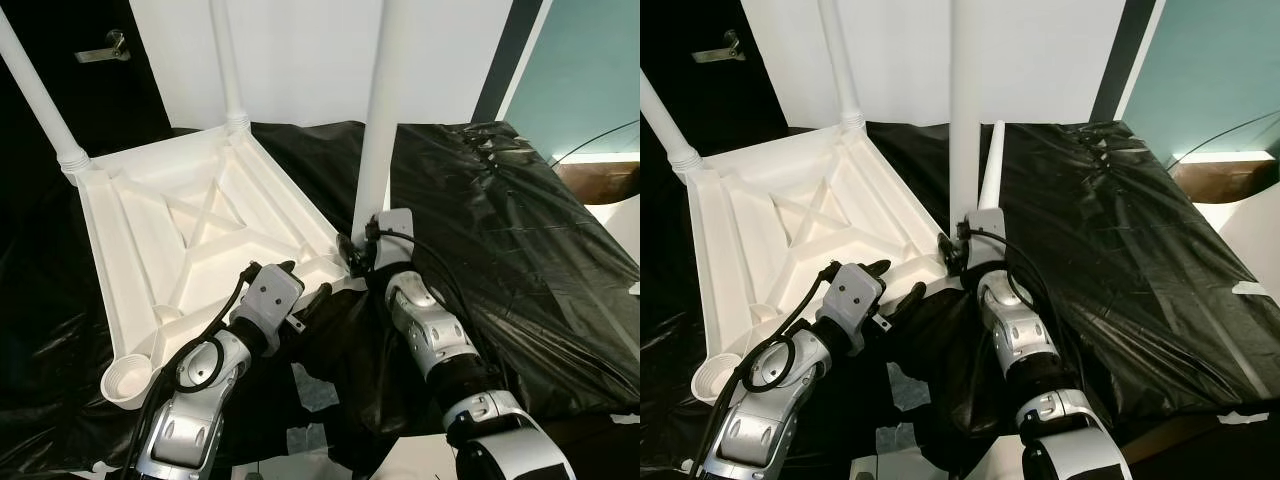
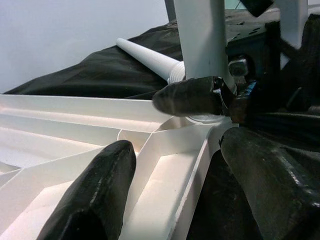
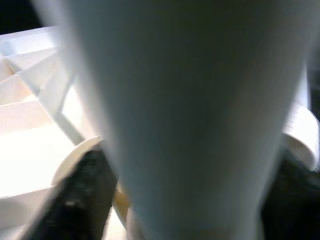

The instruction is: Building children table

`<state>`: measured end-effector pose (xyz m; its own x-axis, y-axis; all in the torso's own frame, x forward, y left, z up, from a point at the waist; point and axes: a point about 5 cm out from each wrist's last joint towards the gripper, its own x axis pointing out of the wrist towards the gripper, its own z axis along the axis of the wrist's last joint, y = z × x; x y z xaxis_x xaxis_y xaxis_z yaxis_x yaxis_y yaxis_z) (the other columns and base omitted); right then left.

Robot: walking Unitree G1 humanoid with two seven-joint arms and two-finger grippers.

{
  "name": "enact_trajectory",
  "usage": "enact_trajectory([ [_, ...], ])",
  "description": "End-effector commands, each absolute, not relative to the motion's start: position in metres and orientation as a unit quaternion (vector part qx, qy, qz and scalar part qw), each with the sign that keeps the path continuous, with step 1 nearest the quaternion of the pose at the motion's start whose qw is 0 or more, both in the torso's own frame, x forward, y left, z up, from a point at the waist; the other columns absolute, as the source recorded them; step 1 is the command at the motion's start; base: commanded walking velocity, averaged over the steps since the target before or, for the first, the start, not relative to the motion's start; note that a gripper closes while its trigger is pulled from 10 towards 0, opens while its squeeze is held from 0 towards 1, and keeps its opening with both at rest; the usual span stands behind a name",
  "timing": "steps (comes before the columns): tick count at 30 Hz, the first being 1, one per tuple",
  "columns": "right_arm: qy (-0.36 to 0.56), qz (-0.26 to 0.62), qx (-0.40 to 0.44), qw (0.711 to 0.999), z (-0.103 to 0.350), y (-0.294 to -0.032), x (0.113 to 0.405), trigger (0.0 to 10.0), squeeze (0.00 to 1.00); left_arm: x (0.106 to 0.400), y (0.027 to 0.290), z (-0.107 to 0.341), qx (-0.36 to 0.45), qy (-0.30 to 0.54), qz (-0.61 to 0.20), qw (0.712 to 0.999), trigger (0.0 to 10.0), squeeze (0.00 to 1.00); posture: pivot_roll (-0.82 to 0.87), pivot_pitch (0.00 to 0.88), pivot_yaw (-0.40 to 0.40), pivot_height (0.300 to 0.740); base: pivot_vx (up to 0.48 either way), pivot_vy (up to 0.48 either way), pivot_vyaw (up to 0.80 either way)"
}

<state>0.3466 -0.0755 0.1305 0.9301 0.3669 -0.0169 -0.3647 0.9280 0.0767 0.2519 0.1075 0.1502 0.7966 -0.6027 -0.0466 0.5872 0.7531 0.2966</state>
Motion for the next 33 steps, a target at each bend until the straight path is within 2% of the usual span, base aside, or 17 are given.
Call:
enact_trajectory([
  [1,0.012,0.196,0.036,0.98,0.13,-0.075,0.346,10.0,1.0,0.251,0.108,0.152,0.142,-0.03,-0.301,0.942,10.0,0.0,0.14,0.016,-0.033,0.74,0.0,0.0,0.0],
  [4,0.004,0.209,0.03,0.977,0.133,-0.081,0.347,10.0,1.0,0.25,0.107,0.152,0.142,-0.03,-0.302,0.942,10.0,0.0,0.14,0.016,-0.036,0.74,0.0,0.0,0.0],
  [7,-0.011,0.28,0.004,0.96,0.141,-0.104,0.354,10.0,1.0,0.25,0.108,0.151,0.145,-0.029,-0.303,0.941,10.0,0.0,0.14,0.014,-0.041,0.74,0.0,0.0,0.0],
  [10,-0.016,0.305,-0.008,0.952,0.144,-0.108,0.355,10.0,1.0,0.25,0.109,0.152,0.145,-0.029,-0.302,0.942,10.0,0.0,0.14,0.011,-0.041,0.74,0.0,0.0,0.0],
  [11,-0.017,0.33,-0.015,0.944,0.147,-0.11,0.357,10.0,0.0,0.25,0.109,0.152,0.146,-0.03,-0.301,0.942,10.0,0.0,0.14,0.008,-0.042,0.74,0.0,0.0,0.0],
  [14,-0.016,0.352,-0.023,0.936,0.149,-0.11,0.359,10.0,0.0,0.25,0.109,0.152,0.146,-0.03,-0.301,0.942,10.0,0.0,0.14,0.002,-0.041,0.74,0.0,0.0,0.0],
  [17,-0.009,0.409,-0.03,0.912,0.151,-0.105,0.362,10.0,0.0,0.251,0.11,0.153,0.147,-0.032,-0.3,0.942,10.0,0.0,0.15,0.0,-0.04,0.74,0.0,0.0,0.0],
  [22,0.001,0.451,-0.053,0.891,0.151,-0.099,0.364,10.0,0.0,0.251,0.111,0.153,0.149,-0.032,-0.299,0.942,10.0,0.0,0.16,0.0,-0.038,0.74,0.0,0.0,0.0],
  [28,0.006,0.457,-0.057,0.887,0.151,-0.102,0.368,9.9,0.0,0.249,0.11,0.151,0.147,-0.029,-0.301,0.942,10.0,0.0,0.17,0.0,-0.038,0.74,0.0,0.0,0.0],
  [29,0.003,0.458,-0.064,0.886,0.151,-0.103,0.368,1.6,0.0,0.249,0.109,0.149,0.142,-0.027,-0.303,0.942,10.0,0.0,0.17,0.0,-0.039,0.74,0.0,0.0,0.0],
  [30,0.003,0.458,-0.064,0.886,0.151,-0.103,0.368,1.6,0.0,0.249,0.109,0.149,0.142,-0.027,-0.303,0.942,10.0,0.0,0.17,0.0,-0.039,0.74,0.0,0.0,0.0],
  [31,0.003,0.461,-0.069,0.885,0.15,-0.103,0.368,0.0,0.0,0.25,0.108,0.148,0.137,-0.025,-0.305,0.942,10.0,0.0,0.17,0.0,-0.039,0.74,0.0,0.0,0.0],
  [33,0.007,0.465,-0.074,0.882,0.149,-0.103,0.367,0.0,0.0,0.25,0.107,0.147,0.128,-0.022,-0.307,0.943,10.0,0.0,0.17,0.0,-0.043,0.74,0.0,0.0,0.0],
])
